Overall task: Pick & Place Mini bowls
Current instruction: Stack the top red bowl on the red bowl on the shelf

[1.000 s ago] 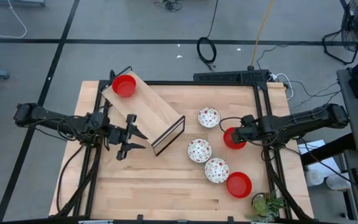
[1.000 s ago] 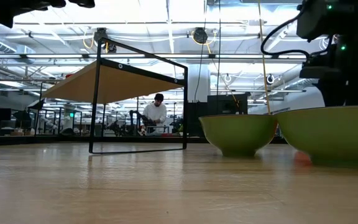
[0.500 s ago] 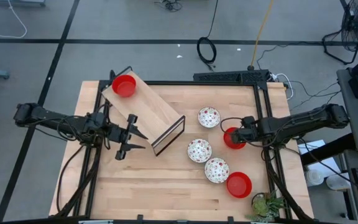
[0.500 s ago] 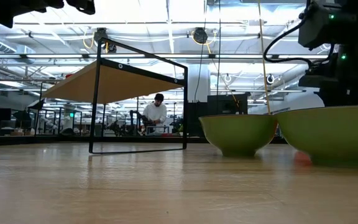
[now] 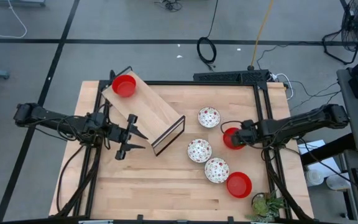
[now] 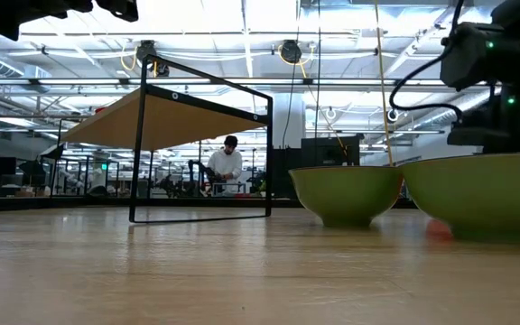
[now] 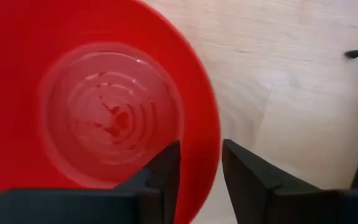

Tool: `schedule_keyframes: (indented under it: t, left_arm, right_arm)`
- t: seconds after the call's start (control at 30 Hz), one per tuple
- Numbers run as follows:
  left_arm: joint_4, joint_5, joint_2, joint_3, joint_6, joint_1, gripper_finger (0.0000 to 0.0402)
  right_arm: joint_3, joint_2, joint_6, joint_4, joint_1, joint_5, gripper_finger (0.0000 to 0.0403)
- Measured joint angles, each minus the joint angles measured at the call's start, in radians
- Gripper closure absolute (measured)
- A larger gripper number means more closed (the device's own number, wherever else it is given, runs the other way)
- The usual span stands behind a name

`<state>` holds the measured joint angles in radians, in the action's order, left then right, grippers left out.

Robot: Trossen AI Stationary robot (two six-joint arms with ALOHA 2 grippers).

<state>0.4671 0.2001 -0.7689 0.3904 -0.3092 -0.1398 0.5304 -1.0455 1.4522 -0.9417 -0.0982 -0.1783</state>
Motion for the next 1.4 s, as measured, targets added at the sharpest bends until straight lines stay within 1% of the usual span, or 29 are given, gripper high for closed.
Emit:
schedule_keyframes:
  t: [0.2, 0.4, 0.57, 0.97, 1.4]
  left_arm:
    - [0.0, 0.0, 0.0, 0.0, -0.01, 0.0, 0.0236]
    - [0.0, -0.001, 0.0, 0.0, -0.028, 0.0, 0.0236]
    - [0.0, 0.0, 0.0, 0.0, -0.028, 0.0, 0.0236]
    - [0.001, -0.001, 0.0, 0.0, -0.028, 0.0, 0.0236]
    - [0.001, -0.001, 0.0, 0.0, -0.028, 0.0, 0.0236]
  right_arm:
    - [-0.007, 0.0, -0.002, 0.01, 0.0, -0.002, 0.0318]
    - [-0.007, 0.0, -0.009, 0.011, 0.0, -0.002, 0.0328]
    - [-0.007, 0.002, -0.024, 0.013, 0.003, -0.002, 0.033]
    - [-0.006, 0.027, -0.037, 0.055, 0.063, -0.002, 0.033]
    - [-0.006, 0.12, -0.047, 0.04, 0.066, -0.004, 0.033]
